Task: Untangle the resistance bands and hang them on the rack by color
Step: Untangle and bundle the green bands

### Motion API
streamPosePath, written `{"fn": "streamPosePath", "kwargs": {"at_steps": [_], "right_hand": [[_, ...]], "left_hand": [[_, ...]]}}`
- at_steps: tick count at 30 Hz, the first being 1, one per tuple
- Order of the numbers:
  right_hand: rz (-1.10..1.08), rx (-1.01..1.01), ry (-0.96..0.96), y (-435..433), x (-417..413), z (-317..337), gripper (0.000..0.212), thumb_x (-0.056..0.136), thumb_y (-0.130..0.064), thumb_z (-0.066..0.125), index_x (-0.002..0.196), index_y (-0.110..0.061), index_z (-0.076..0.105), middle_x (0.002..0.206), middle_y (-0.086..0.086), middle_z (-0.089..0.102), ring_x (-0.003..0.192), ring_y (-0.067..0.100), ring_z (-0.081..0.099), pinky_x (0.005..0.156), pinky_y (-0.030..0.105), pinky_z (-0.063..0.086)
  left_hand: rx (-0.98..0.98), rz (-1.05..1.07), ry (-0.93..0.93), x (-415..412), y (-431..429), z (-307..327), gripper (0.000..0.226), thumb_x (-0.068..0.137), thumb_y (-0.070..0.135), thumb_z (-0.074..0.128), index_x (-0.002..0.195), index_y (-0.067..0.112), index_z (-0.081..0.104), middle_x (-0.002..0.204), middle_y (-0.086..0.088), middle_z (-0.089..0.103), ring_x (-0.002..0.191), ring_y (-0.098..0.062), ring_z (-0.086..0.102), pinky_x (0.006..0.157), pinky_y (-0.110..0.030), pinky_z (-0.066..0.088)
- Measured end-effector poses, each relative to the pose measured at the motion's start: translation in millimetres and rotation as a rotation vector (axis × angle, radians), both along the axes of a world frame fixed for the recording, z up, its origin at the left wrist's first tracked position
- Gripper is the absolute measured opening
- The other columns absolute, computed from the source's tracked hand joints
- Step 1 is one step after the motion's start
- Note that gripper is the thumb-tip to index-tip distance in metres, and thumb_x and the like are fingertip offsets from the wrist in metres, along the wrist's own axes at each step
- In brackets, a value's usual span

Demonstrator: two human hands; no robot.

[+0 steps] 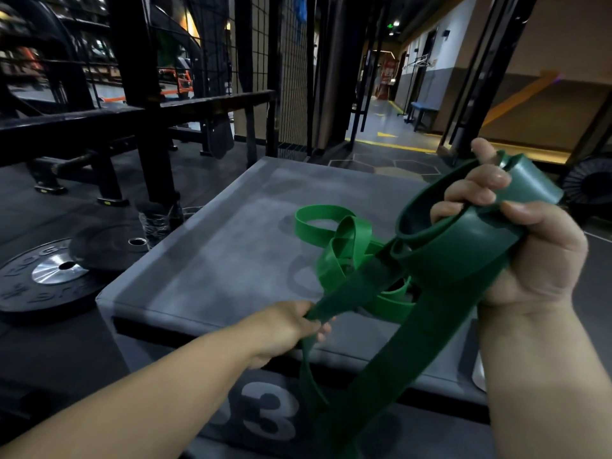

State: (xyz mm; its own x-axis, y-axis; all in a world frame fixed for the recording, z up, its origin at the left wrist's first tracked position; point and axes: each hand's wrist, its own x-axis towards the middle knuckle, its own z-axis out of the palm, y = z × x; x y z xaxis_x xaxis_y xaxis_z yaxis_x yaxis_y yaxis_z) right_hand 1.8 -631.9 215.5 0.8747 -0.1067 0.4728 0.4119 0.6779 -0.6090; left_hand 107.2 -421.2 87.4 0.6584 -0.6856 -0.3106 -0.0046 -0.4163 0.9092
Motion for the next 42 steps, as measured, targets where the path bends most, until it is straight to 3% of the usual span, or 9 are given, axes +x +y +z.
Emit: {"fn": "streamPosePath", "kwargs": {"at_steps": [9, 15, 18, 21, 26, 29, 34, 37, 42], "right_hand": [[-0.248, -0.028, -0.131, -5, 2, -12, 0.069, 0.065, -0.004, 0.056, 0.131, -0.015, 0.037, 0.087, -0.004, 0.053, 0.078, 0.011, 0.050, 0.085, 0.031, 0.046], [-0.234, 0.053, -0.141, -16, 3, -13, 0.073, 0.058, -0.003, 0.065, 0.125, -0.005, 0.035, 0.087, -0.004, 0.054, 0.077, 0.011, 0.050, 0.084, 0.030, 0.044], [-0.283, 0.199, -0.023, -30, -5, -10, 0.058, 0.070, 0.005, 0.046, 0.126, 0.001, 0.031, 0.091, 0.002, 0.055, 0.078, 0.016, 0.053, 0.083, 0.033, 0.044], [-0.246, 0.220, 0.117, -55, -9, -21, 0.058, 0.078, -0.012, 0.046, 0.134, 0.002, 0.036, 0.088, -0.005, 0.067, 0.079, 0.010, 0.064, 0.084, 0.031, 0.041], [-0.329, 0.108, -0.021, -24, 6, -15, 0.054, 0.066, -0.002, 0.054, 0.118, -0.005, 0.041, 0.090, -0.003, 0.057, 0.077, 0.012, 0.055, 0.082, 0.032, 0.048], [-0.320, 0.174, 0.032, -2, 24, -27, 0.053, 0.070, 0.004, 0.047, 0.120, -0.015, 0.041, 0.085, -0.001, 0.057, 0.071, 0.012, 0.055, 0.076, 0.031, 0.052], [-0.464, -0.134, 0.320, 41, 35, -36, 0.026, 0.087, 0.007, 0.051, 0.101, -0.014, 0.052, 0.071, 0.002, 0.062, 0.061, 0.013, 0.062, 0.060, 0.030, 0.054], [-0.353, -0.399, 0.377, 62, 36, -47, 0.004, 0.080, -0.013, 0.069, 0.078, -0.016, 0.067, 0.069, 0.005, 0.062, 0.064, 0.021, 0.061, 0.060, 0.035, 0.052], [-0.251, -0.747, 0.302, 76, 38, -65, 0.061, 0.065, -0.071, 0.070, 0.102, -0.022, 0.072, 0.095, 0.023, 0.068, 0.094, 0.038, 0.065, 0.089, 0.052, 0.051]], "left_hand": [[-0.317, 0.001, 0.160, -4, 14, 38, 0.011, 0.099, 0.019, 0.050, 0.101, 0.010, 0.057, 0.072, -0.001, 0.071, 0.055, -0.007, 0.060, 0.050, -0.019, 0.047], [-0.199, -0.336, 0.012, 15, 43, 47, 0.048, 0.071, -0.005, 0.071, 0.113, 0.009, 0.053, 0.103, -0.005, 0.068, 0.096, -0.018, 0.066, 0.079, -0.027, 0.053], [0.019, -0.153, -0.364, 26, 48, 48, 0.045, 0.076, 0.009, 0.076, 0.112, 0.026, 0.055, 0.110, 0.003, 0.068, 0.104, -0.013, 0.064, 0.094, -0.028, 0.049], [-0.071, -0.009, -0.286, 33, 52, 51, 0.041, 0.073, 0.025, 0.076, 0.109, 0.026, 0.057, 0.104, 0.004, 0.070, 0.103, -0.016, 0.065, 0.099, -0.038, 0.048], [-0.264, -0.134, 0.010, 11, 42, 58, 0.021, 0.088, 0.009, 0.063, 0.105, 0.010, 0.051, 0.061, 0.004, 0.056, 0.056, -0.009, 0.052, 0.054, -0.020, 0.045], [-0.303, -0.285, 0.097, -3, 38, 67, 0.024, 0.083, 0.007, 0.066, 0.102, 0.009, 0.051, 0.055, 0.008, 0.057, 0.048, -0.002, 0.050, 0.047, -0.015, 0.042], [-0.487, -0.440, 0.171, -4, 44, 75, 0.056, 0.073, -0.014, 0.044, 0.128, -0.003, 0.040, 0.073, 0.008, 0.067, 0.066, -0.002, 0.061, 0.060, -0.014, 0.047], [-0.563, -0.329, 0.102, -3, 38, 69, 0.049, 0.075, -0.012, 0.048, 0.122, 0.002, 0.051, 0.087, 0.005, 0.070, 0.080, -0.006, 0.065, 0.069, -0.017, 0.050], [-0.644, -0.080, -0.088, 0, 31, 63, 0.021, 0.082, 0.001, 0.065, 0.099, 0.013, 0.068, 0.091, -0.006, 0.073, 0.089, -0.017, 0.069, 0.077, -0.026, 0.055]]}}
